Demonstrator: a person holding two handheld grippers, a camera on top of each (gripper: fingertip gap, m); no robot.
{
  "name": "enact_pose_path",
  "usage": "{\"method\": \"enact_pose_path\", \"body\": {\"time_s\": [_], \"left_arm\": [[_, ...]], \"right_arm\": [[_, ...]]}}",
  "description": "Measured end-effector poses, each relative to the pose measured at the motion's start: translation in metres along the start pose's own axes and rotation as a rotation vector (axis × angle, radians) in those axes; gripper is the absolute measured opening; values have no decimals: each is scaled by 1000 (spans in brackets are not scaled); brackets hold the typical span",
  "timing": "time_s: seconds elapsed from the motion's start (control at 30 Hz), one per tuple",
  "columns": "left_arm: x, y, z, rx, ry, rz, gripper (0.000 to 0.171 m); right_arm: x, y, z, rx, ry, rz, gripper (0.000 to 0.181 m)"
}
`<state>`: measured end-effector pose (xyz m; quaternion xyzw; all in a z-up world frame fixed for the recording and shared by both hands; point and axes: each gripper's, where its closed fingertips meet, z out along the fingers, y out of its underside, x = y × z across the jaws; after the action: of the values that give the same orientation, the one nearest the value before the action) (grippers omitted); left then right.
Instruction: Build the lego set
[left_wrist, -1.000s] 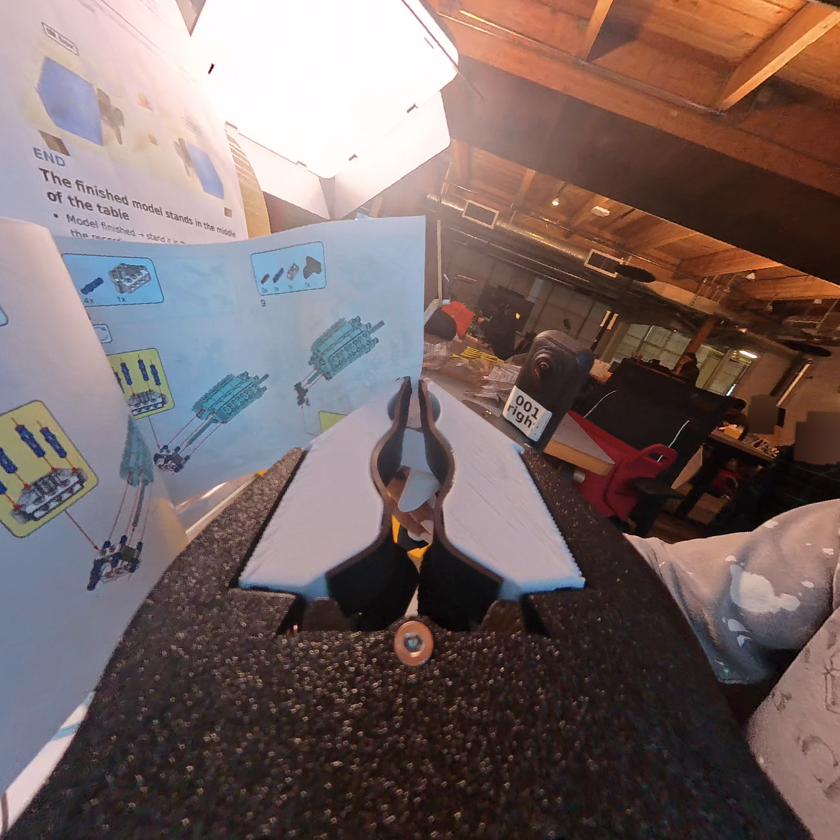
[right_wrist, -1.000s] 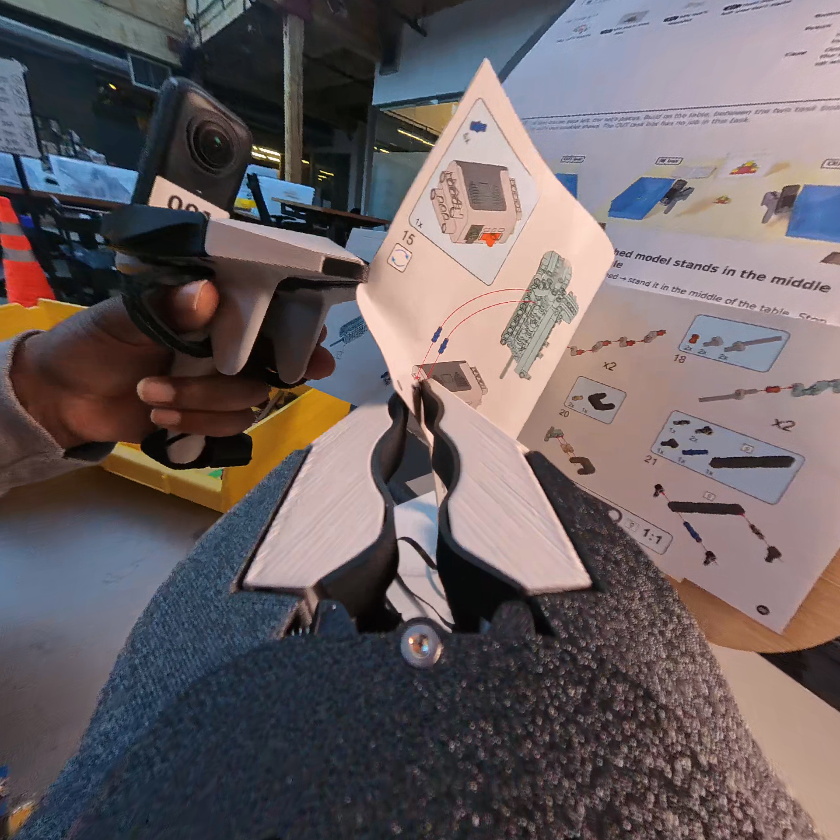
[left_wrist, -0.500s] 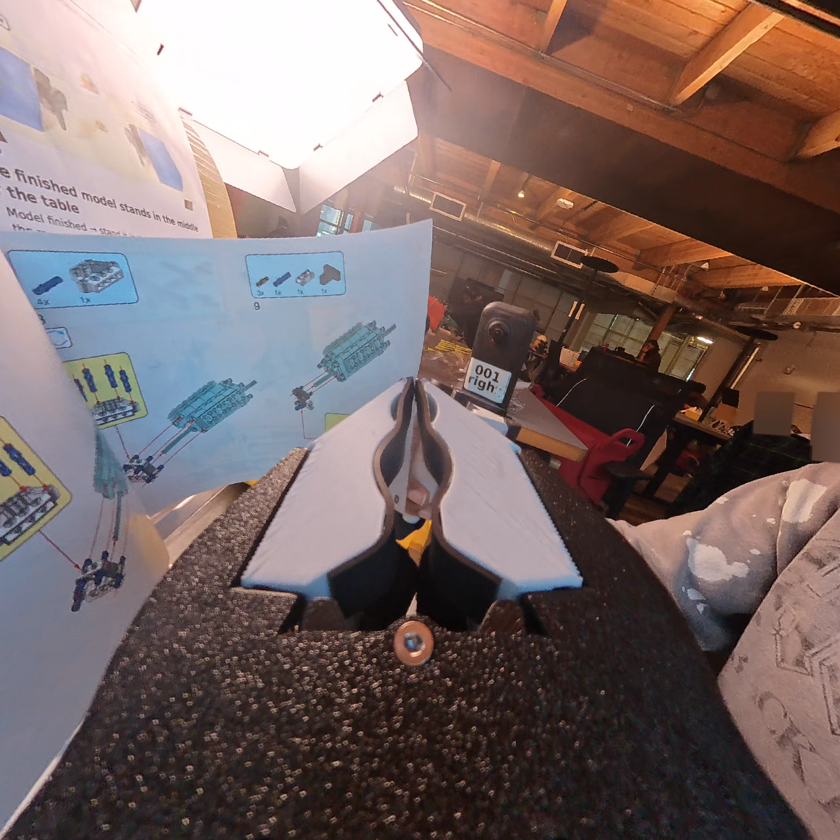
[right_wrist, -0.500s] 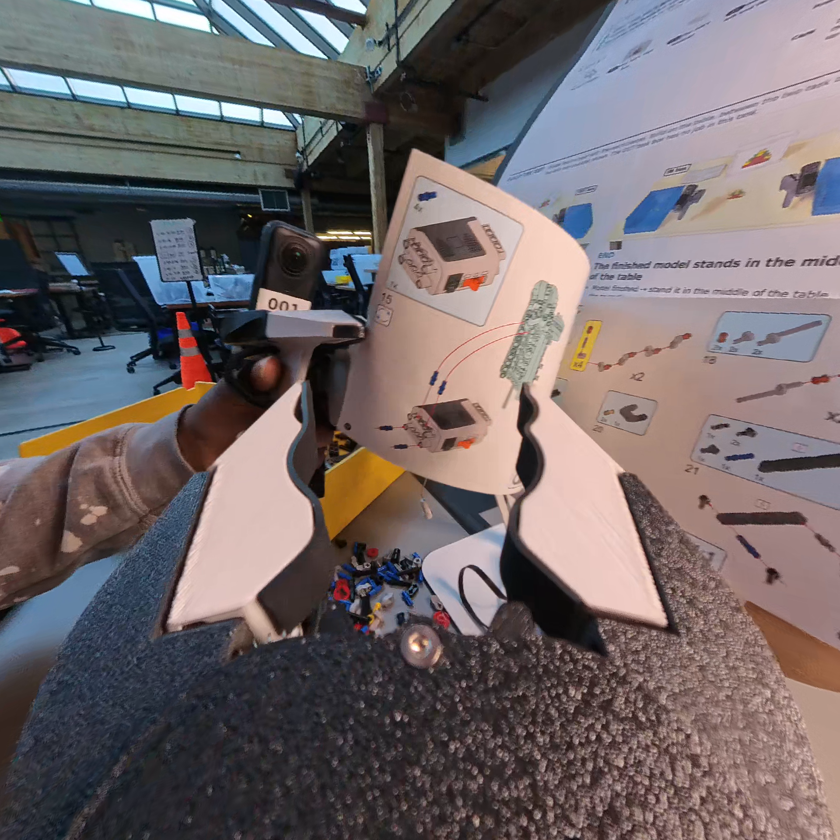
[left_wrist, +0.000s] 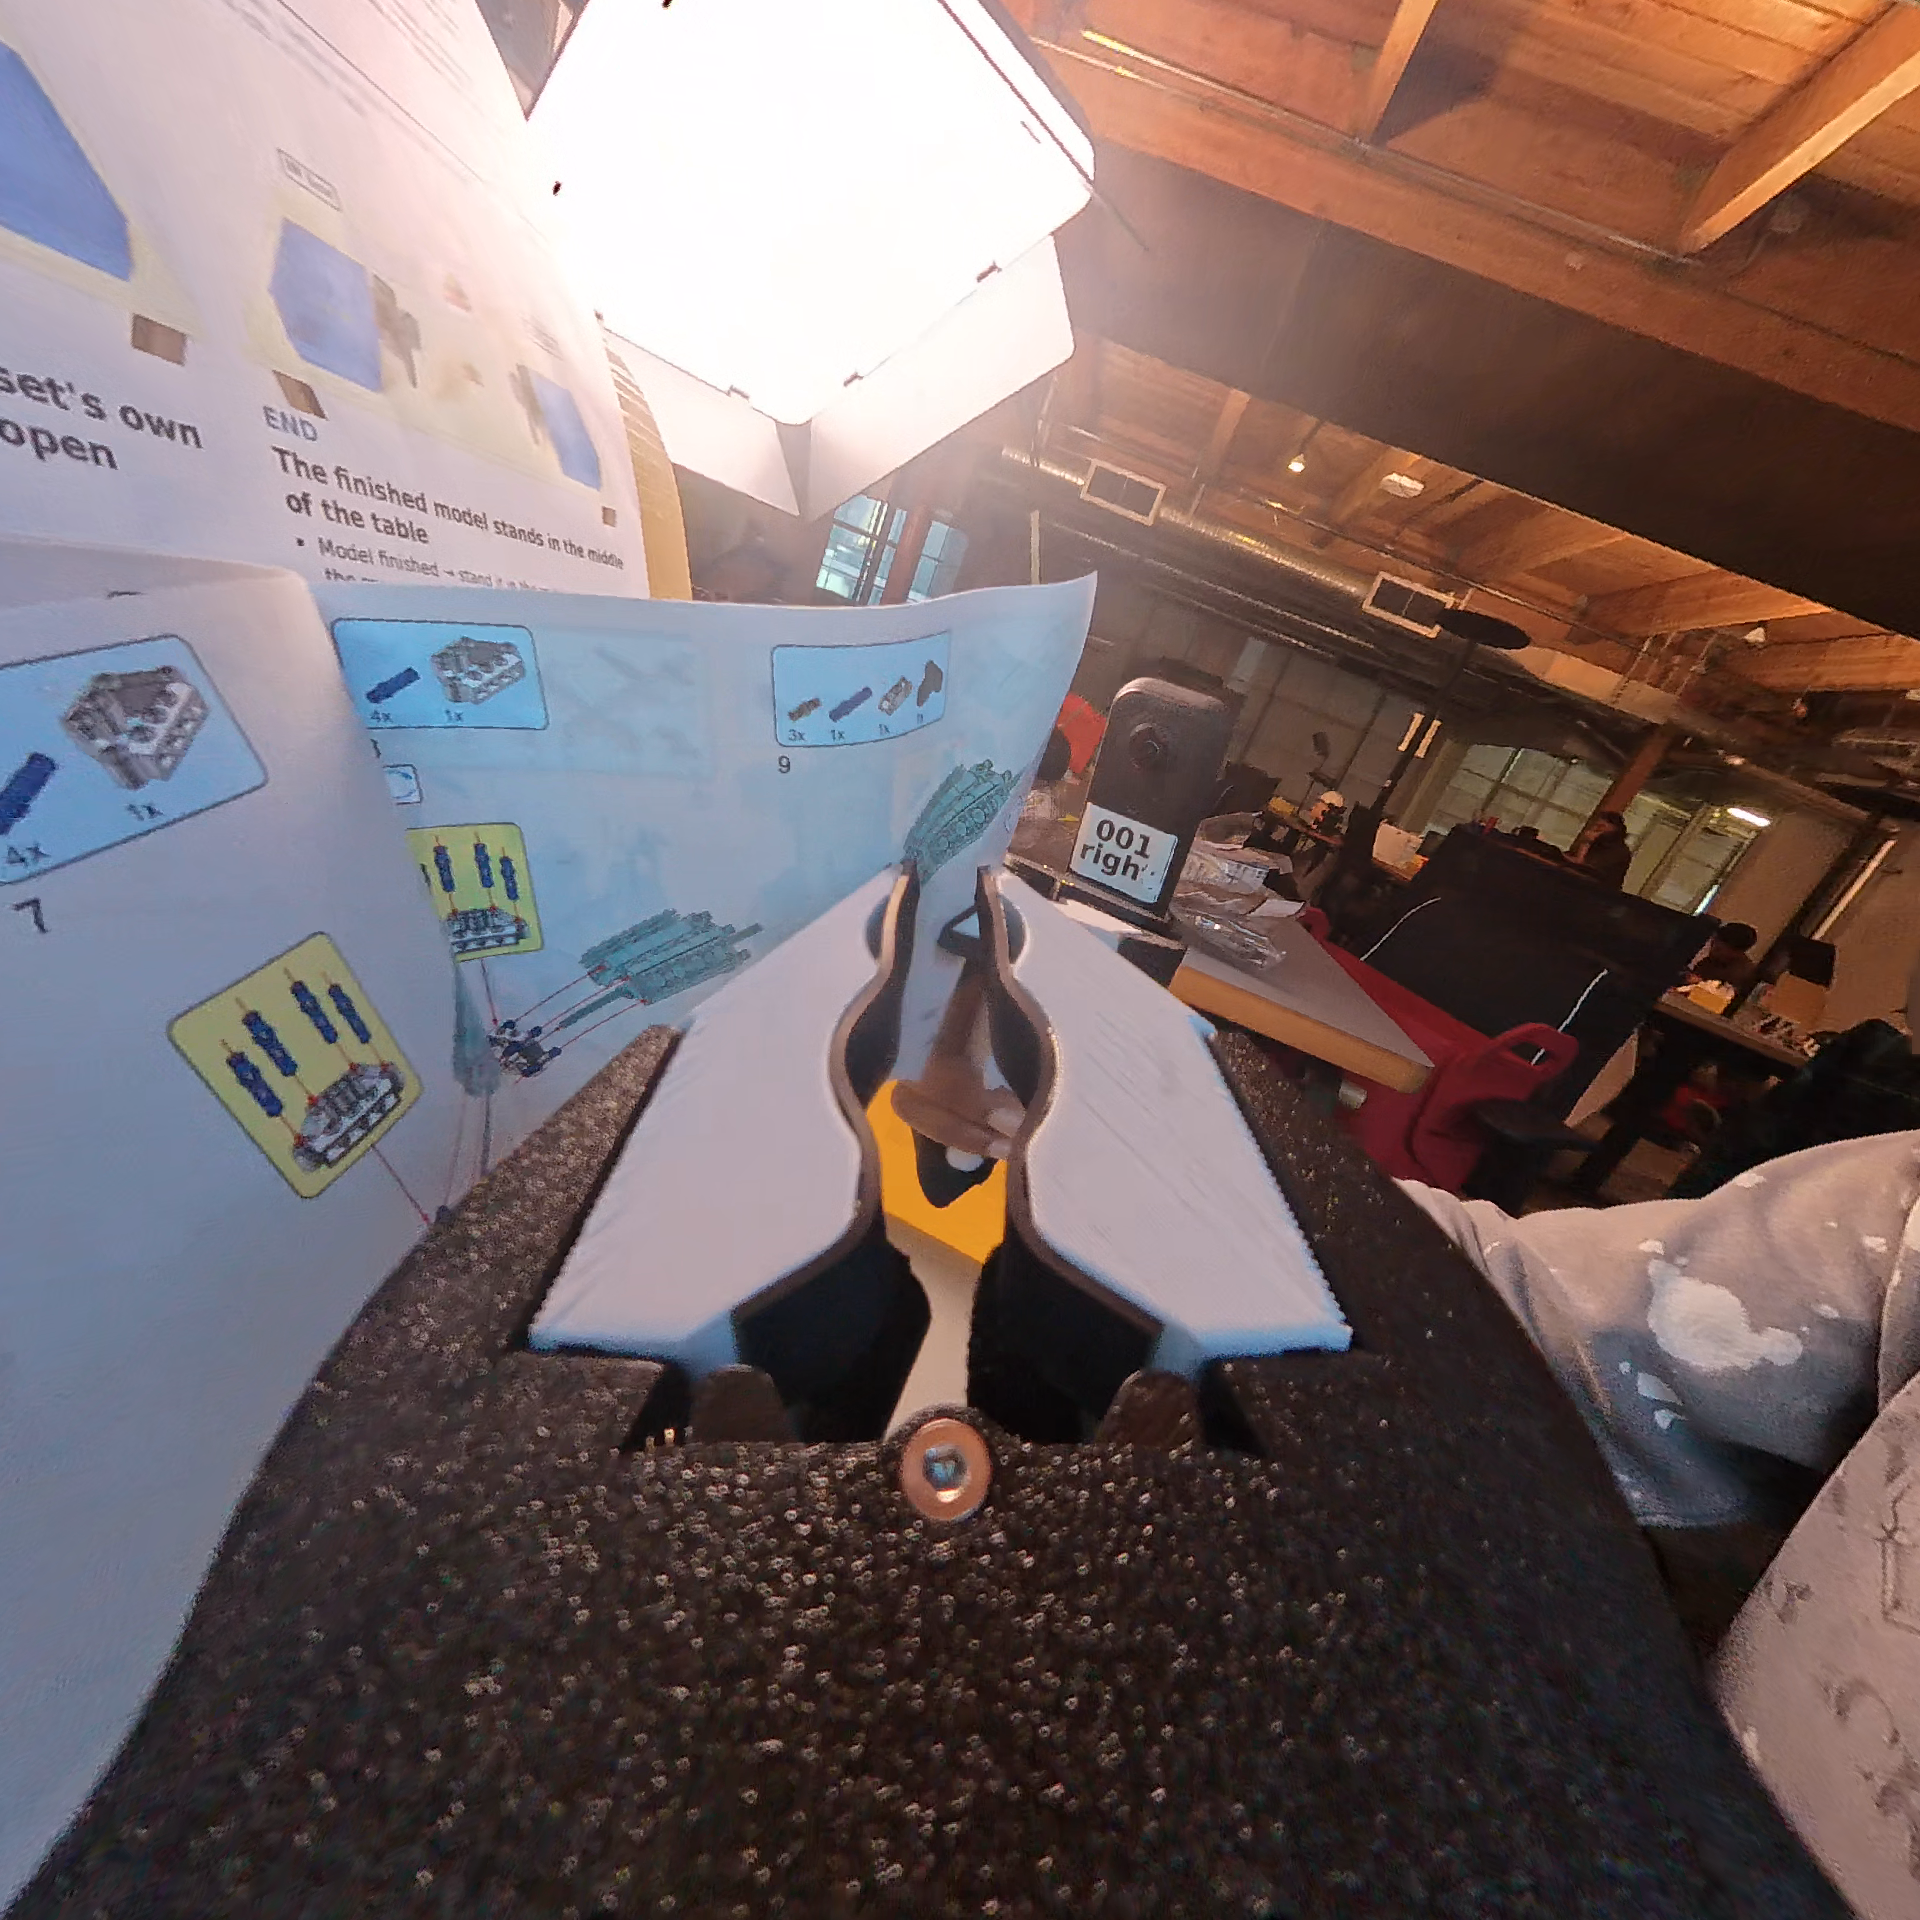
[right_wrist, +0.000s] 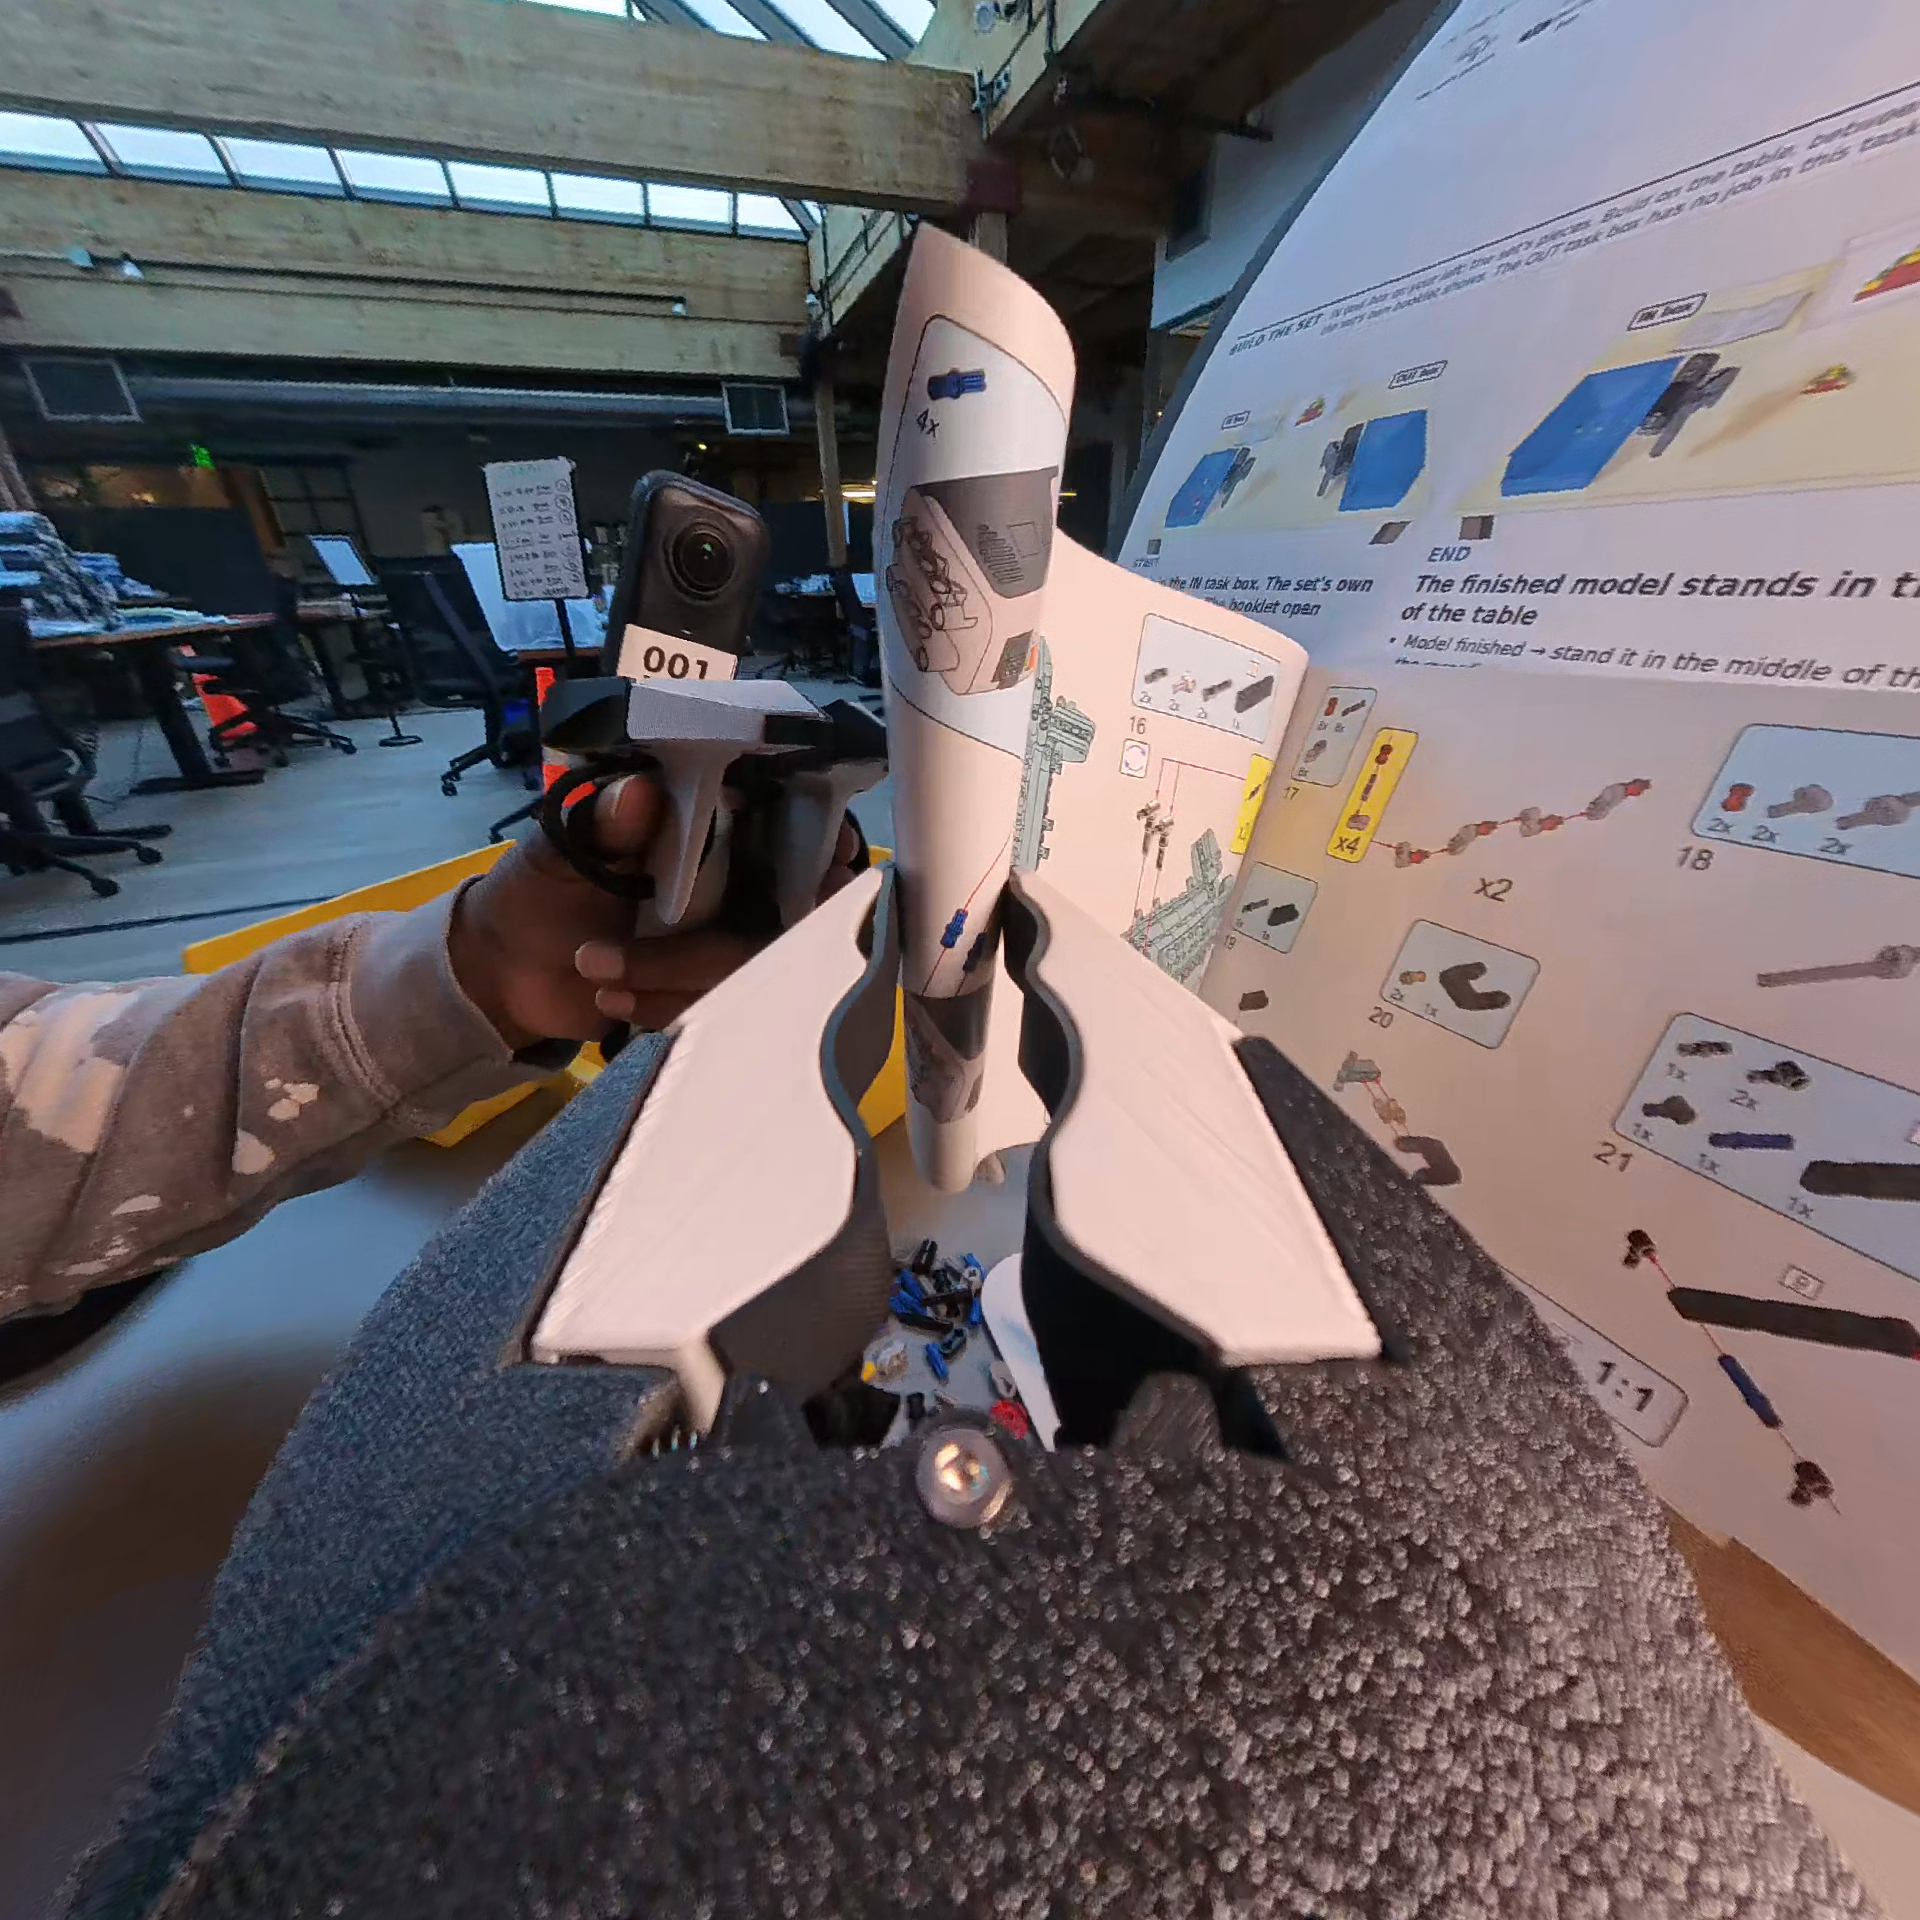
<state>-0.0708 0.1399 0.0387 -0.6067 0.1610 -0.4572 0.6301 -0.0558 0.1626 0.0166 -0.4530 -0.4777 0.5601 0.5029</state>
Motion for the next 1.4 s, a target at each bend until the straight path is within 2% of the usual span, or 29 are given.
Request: {"method": "enact_pose_path", "body": {"time_s": [0.13, 0.27, 0.37, 0.47, 0.7, 0.9, 1.03, 1.07, 1.13, 1.2, 1.3, 1.4], "left_arm": [[8, 8, 14, -77, 42, 21, 10], [21, 13, 25, -147, 116, 56, 0], [29, 16, 24, -180, 192, 19, 0], [31, 18, 21, -170, 242, -50, 0], [16, 21, 10, -136, 208, -99, 0], [4, 14, 2, -101, 173, -118, 0], [-5, 18, 2, -105, 118, -100, 0], [-5, 19, 4, -105, 112, -94, 0], [-5, 24, 8, -124, 85, -55, 0], [-3, 31, 14, -157, 54, 9, 0], [3, 39, 21, -202, 23, 93, 0], [7, 45, 27, -242, -1, 157, 0]], "right_arm": [[-6, 4, 4, -24, -47, 9, 18], [-10, 3, 5, -19, -103, 43, 19], [-14, 1, 0, -8, -158, 85, 21], [-18, 2, -4, -6, -209, 112, 17], [-13, 4, -13, 21, -250, 214, 7], [20, -7, -28, 114, -130, 285, 0], [22, -5, -27, 78, -27, 191, 0], [18, -8, -25, 73, 1, 151, 10], [8, -10, -18, 23, 61, 55, 43], [1, -16, -12, -7, 135, -56, 52], [0, -30, -8, -9, 217, -92, 58], [2, -33, -6, -28, 230, -82, 43]]}}
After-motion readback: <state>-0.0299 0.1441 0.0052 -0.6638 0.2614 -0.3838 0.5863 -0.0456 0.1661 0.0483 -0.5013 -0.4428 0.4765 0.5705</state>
